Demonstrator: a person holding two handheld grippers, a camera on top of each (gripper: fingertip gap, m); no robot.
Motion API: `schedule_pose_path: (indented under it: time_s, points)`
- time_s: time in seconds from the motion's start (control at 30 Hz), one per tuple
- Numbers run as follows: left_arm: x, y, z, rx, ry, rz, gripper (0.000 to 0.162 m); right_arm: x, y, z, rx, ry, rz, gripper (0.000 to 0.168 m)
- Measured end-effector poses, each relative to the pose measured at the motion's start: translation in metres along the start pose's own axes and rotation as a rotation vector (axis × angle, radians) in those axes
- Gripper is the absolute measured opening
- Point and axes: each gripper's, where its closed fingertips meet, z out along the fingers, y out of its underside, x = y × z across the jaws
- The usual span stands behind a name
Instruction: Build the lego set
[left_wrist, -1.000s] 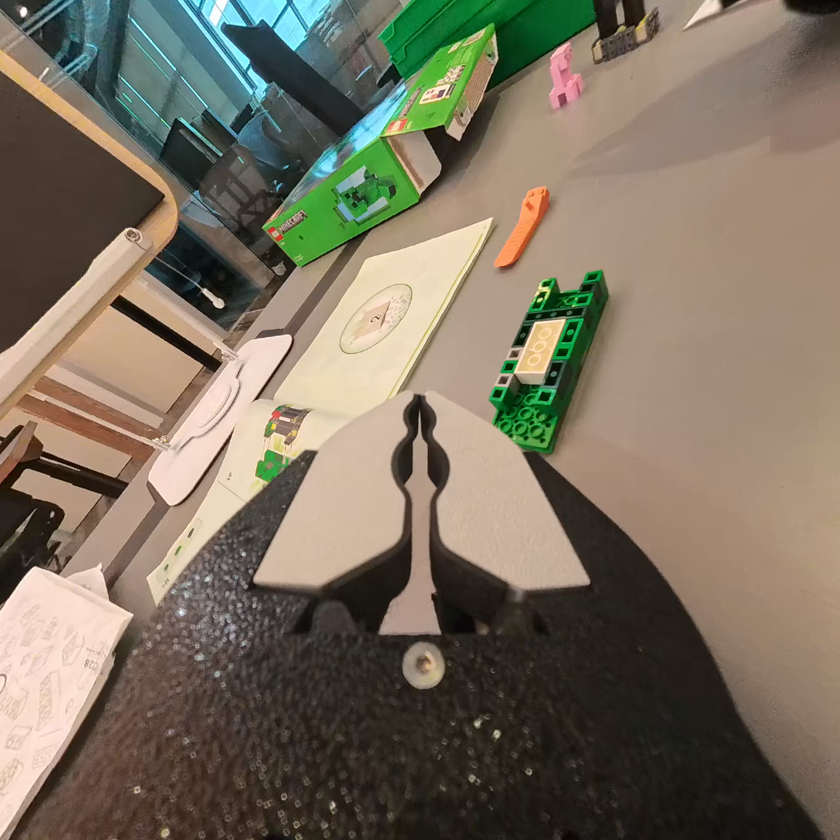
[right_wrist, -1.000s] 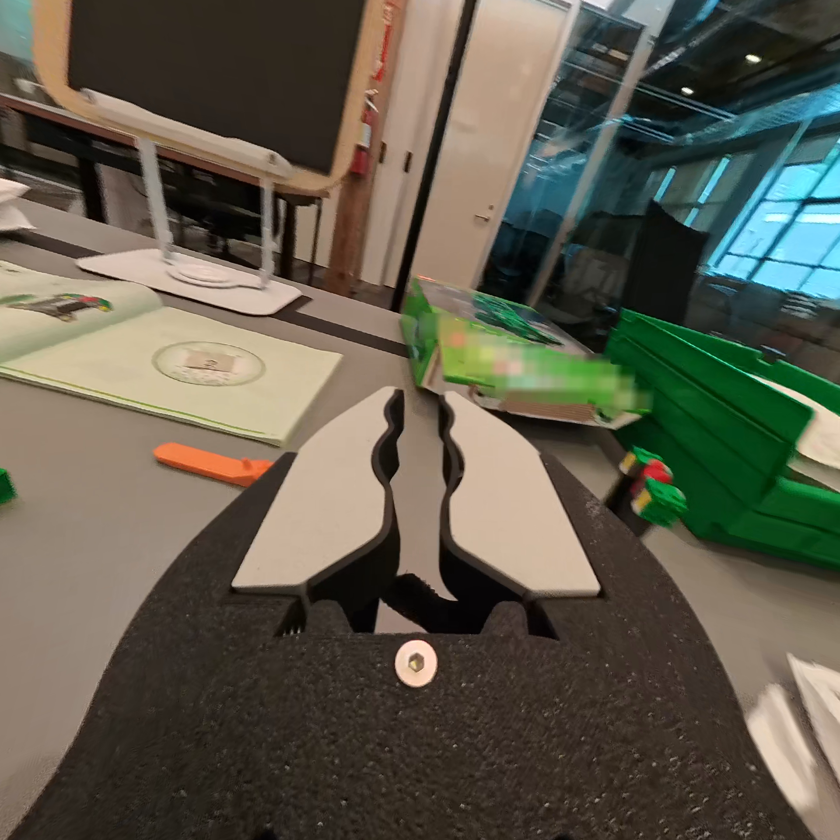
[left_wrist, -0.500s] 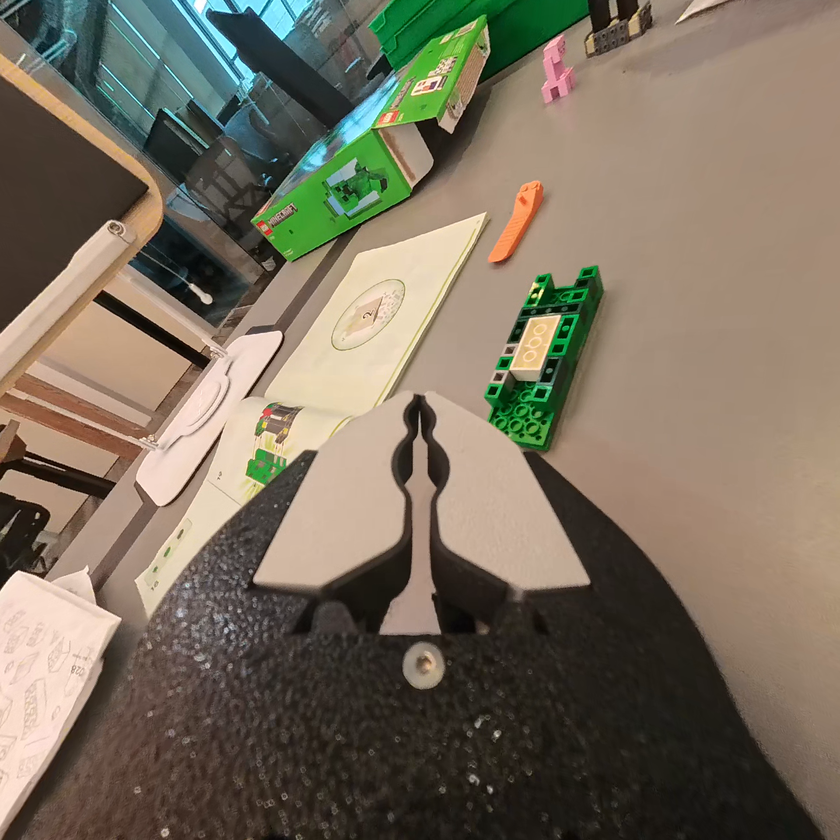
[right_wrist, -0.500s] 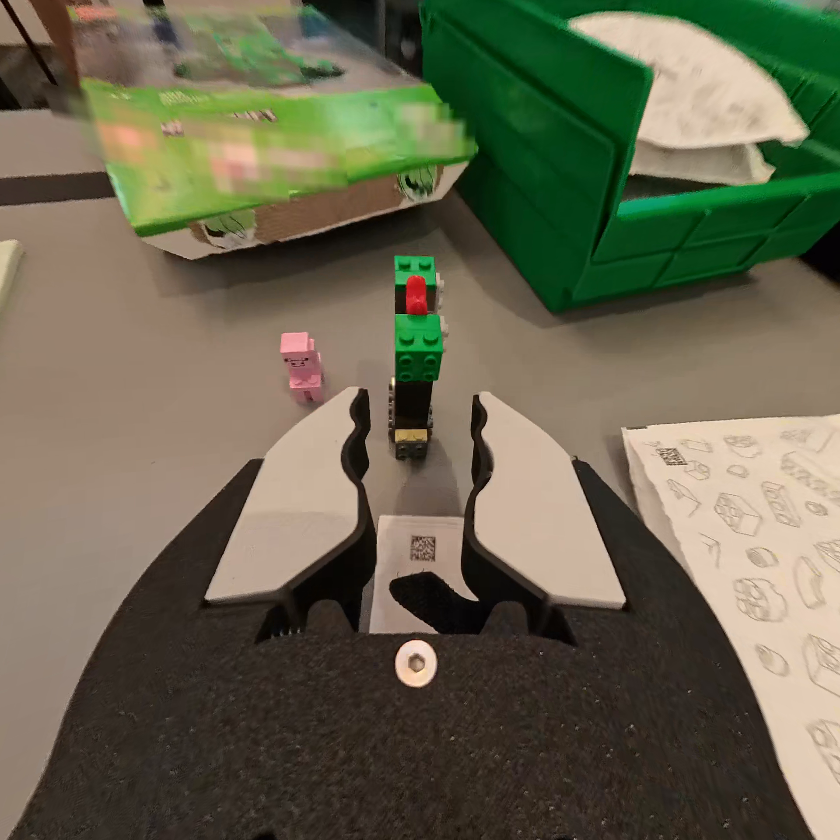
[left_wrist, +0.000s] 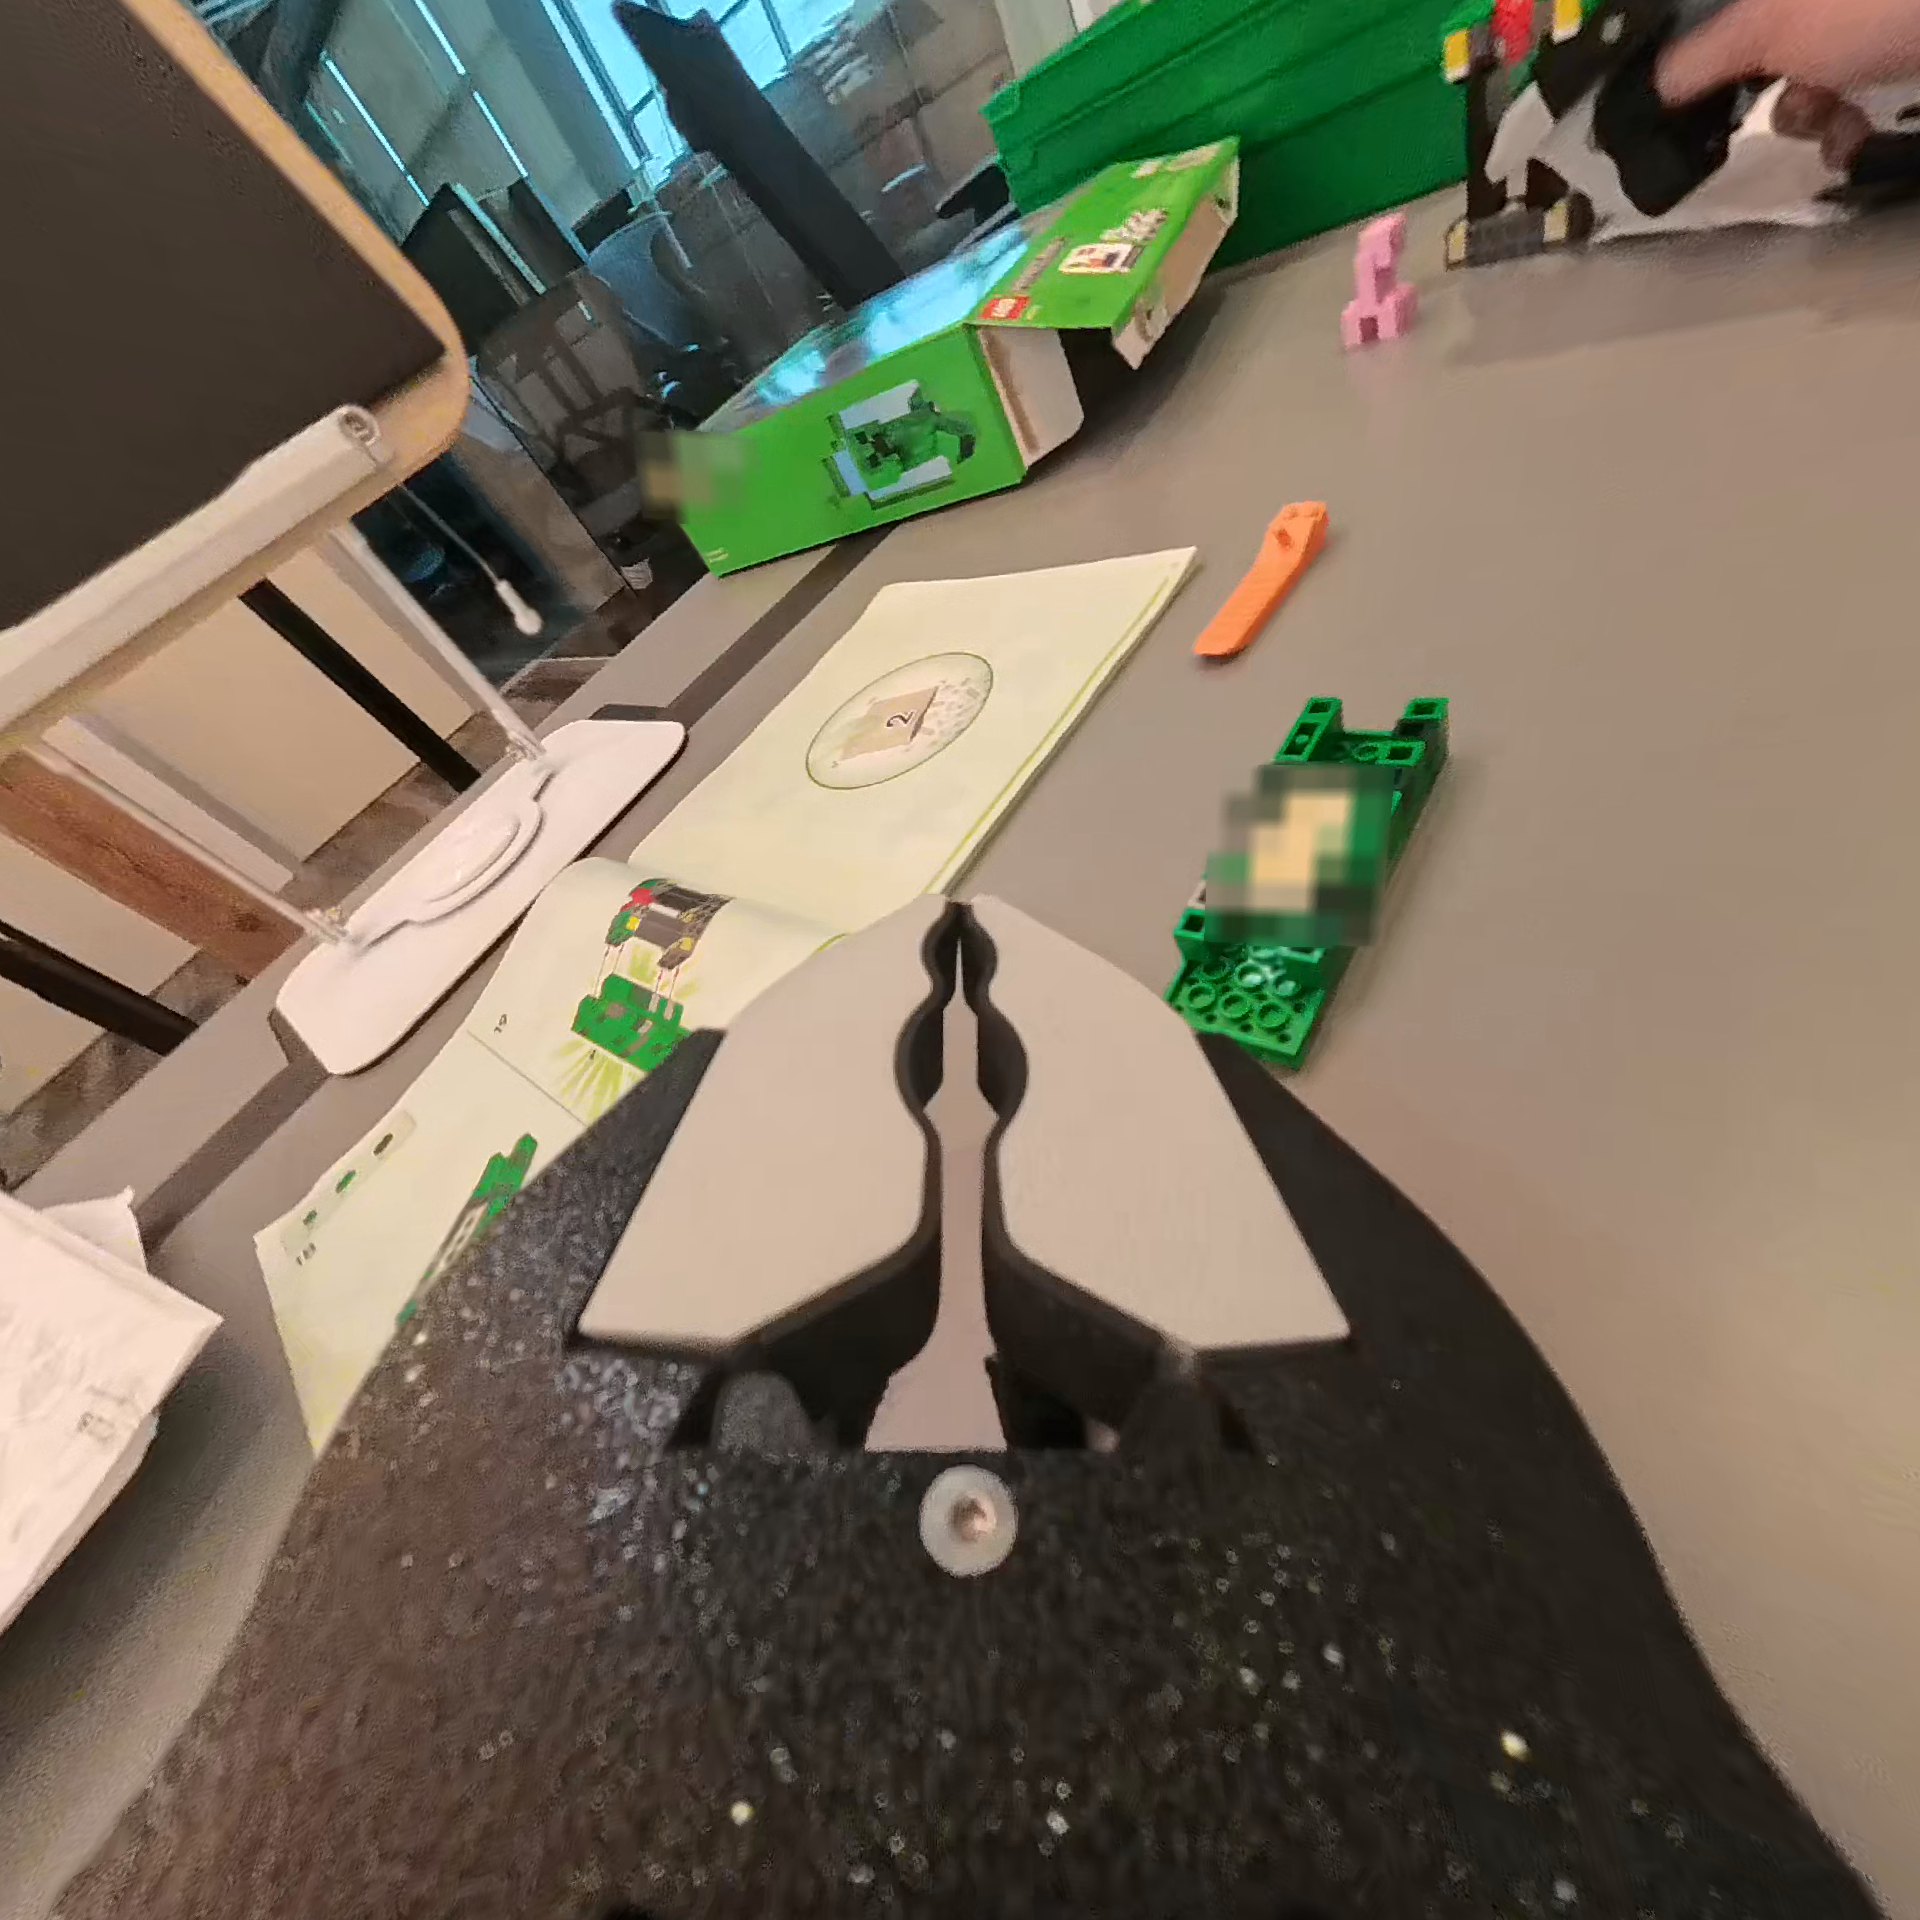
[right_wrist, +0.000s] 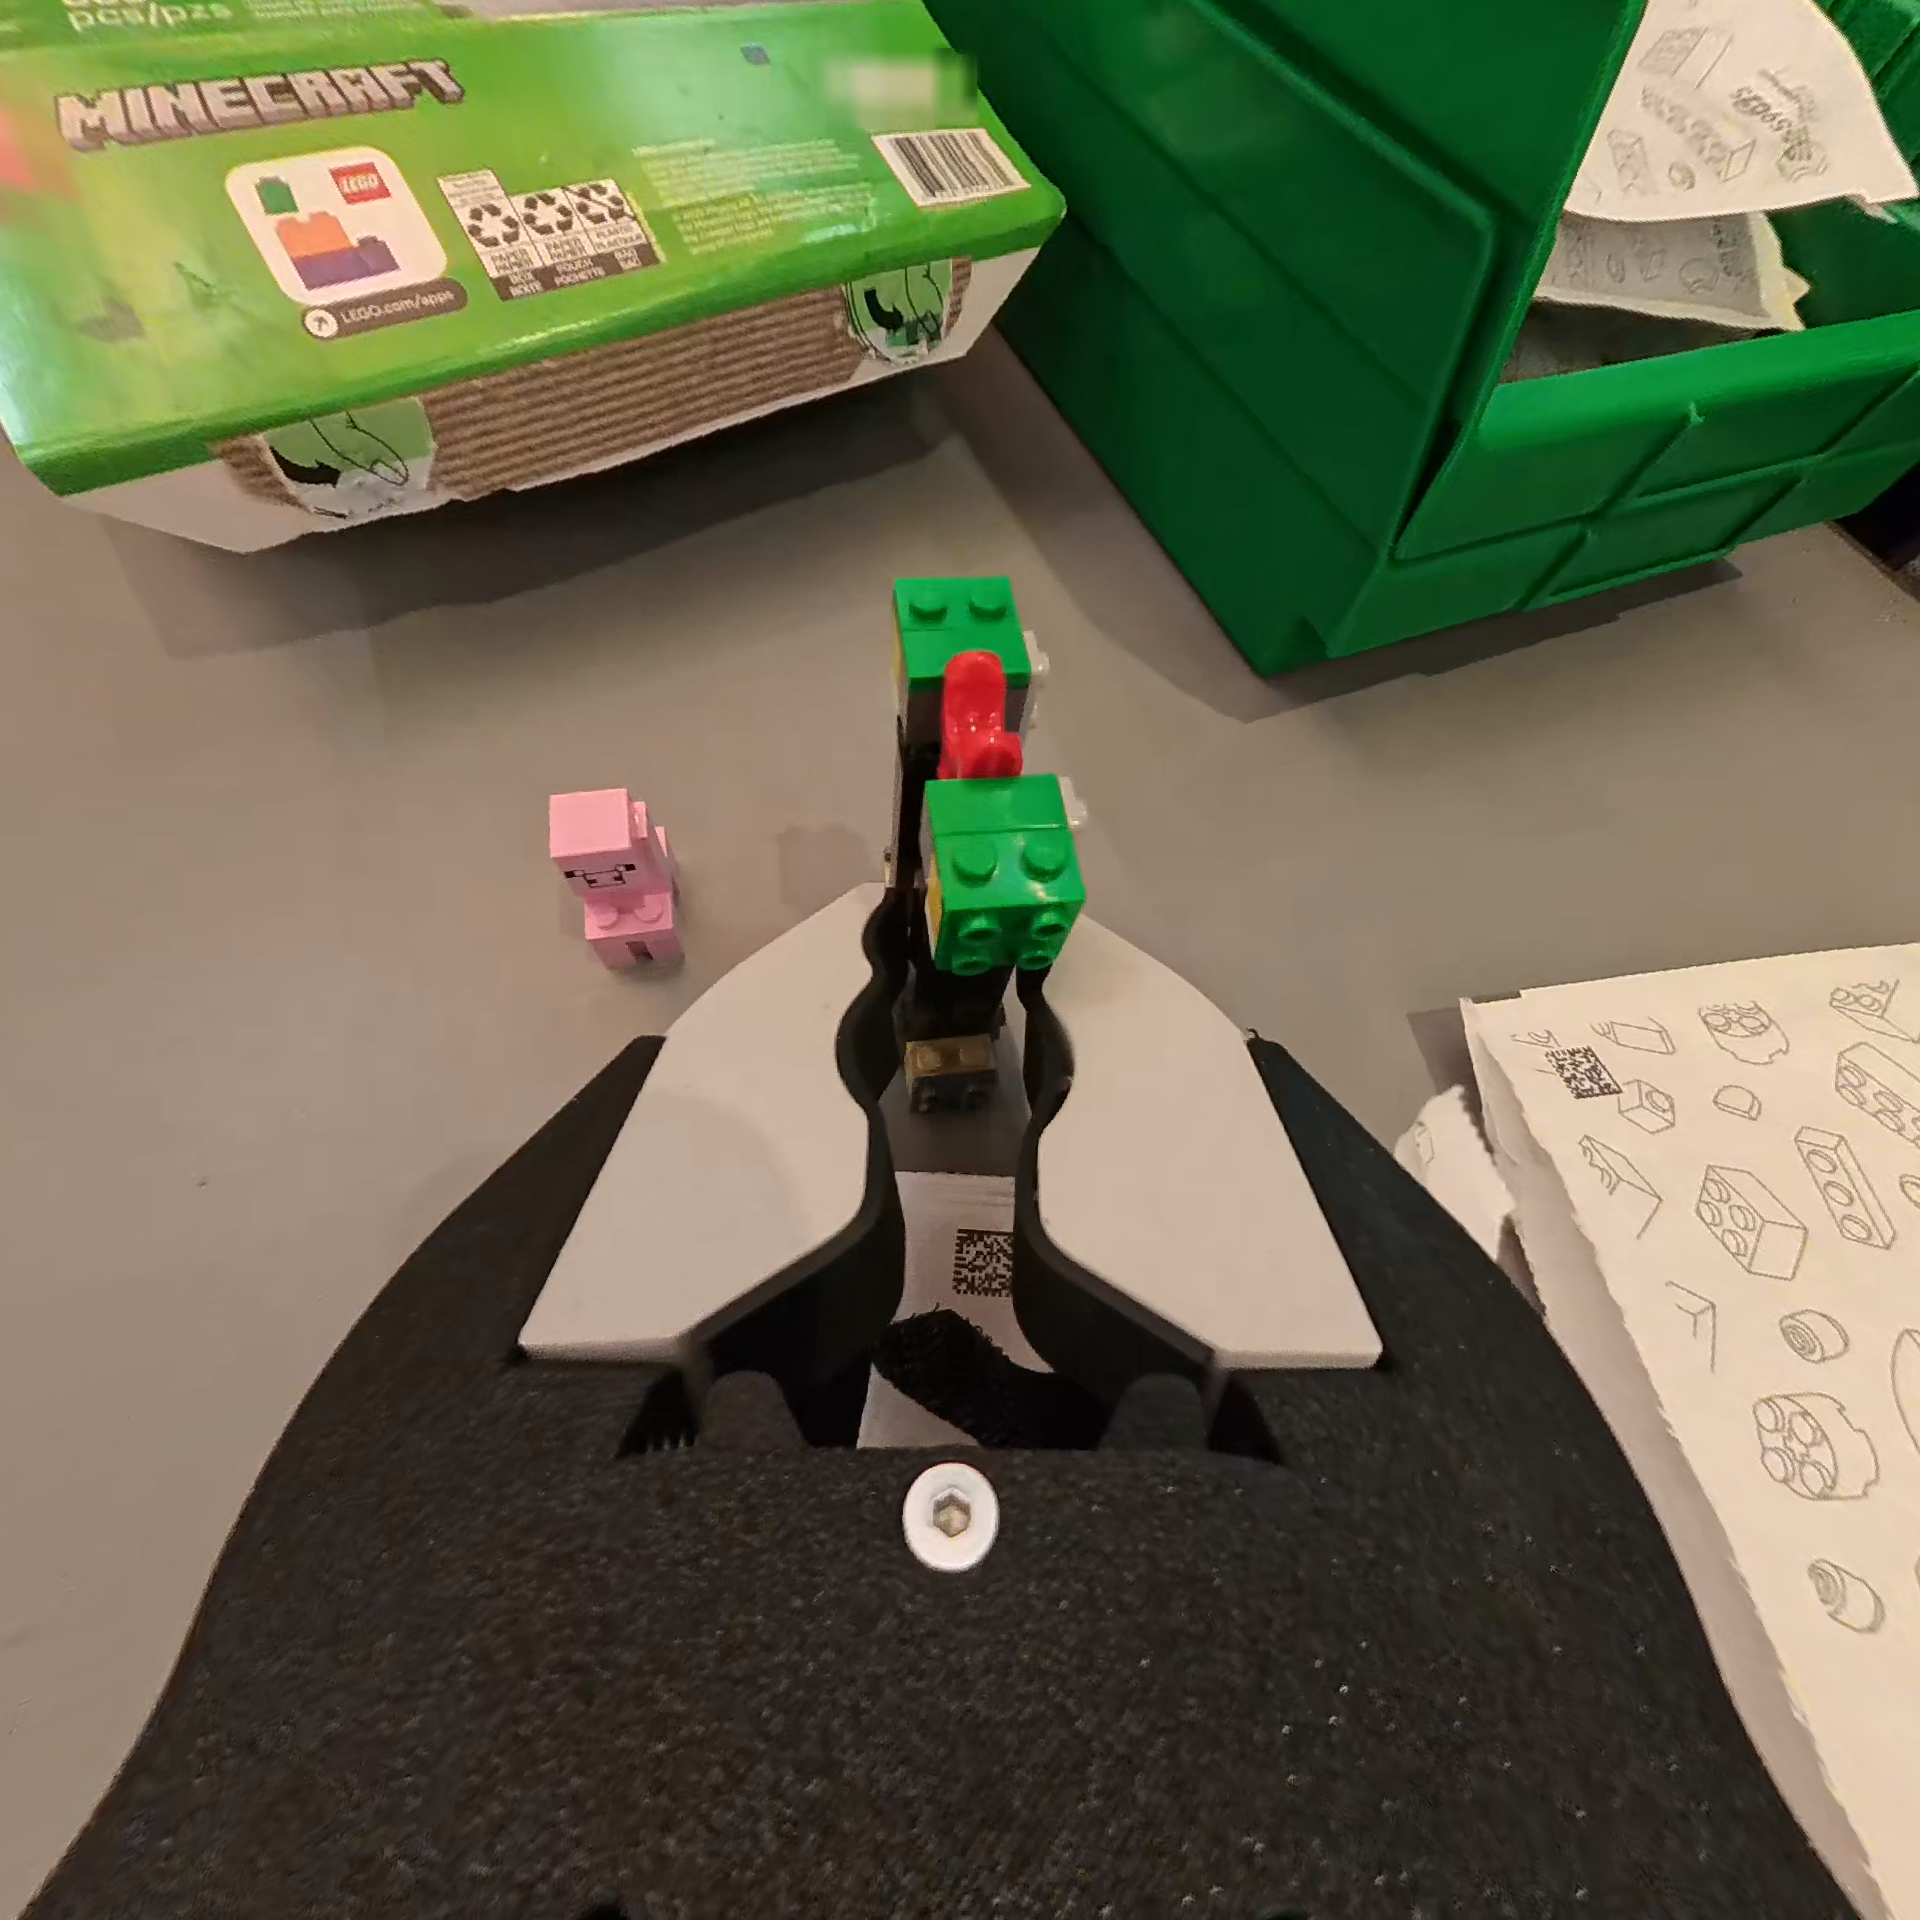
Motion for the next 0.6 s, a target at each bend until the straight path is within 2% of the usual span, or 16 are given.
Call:
schedule_pose_path:
  time_s: [0.03, 0.27, 0.4, 0.5, 0.6]
  points:
    - [-0.002, 0.000, -0.001, 0.006, -0.003, -0.017, 0.000, 0.000, 0.000, 0.000, 0.002, 0.001, -0.002, 0.019]
    - [-0.005, -0.001, -0.002, 0.013, -0.009, -0.045, 0.000, -0.006, 0.002, -0.009, 0.017, -0.014, -0.039, 0.017]
    - [-0.010, 0.005, 0.001, -0.075, -0.033, -0.120, 0.000, -0.010, 0.006, -0.018, 0.026, -0.042, -0.037, 0.017]
    - [-0.005, -0.018, 0.001, -0.150, 0.027, -0.239, 0.000, -0.013, 0.005, -0.027, 0.057, -0.058, -0.043, 0.017]
    - [0.009, -0.049, -0.003, -0.304, 0.151, -0.338, 0.000, -0.017, 0.006, -0.034, 0.069, -0.073, -0.054, 0.017]
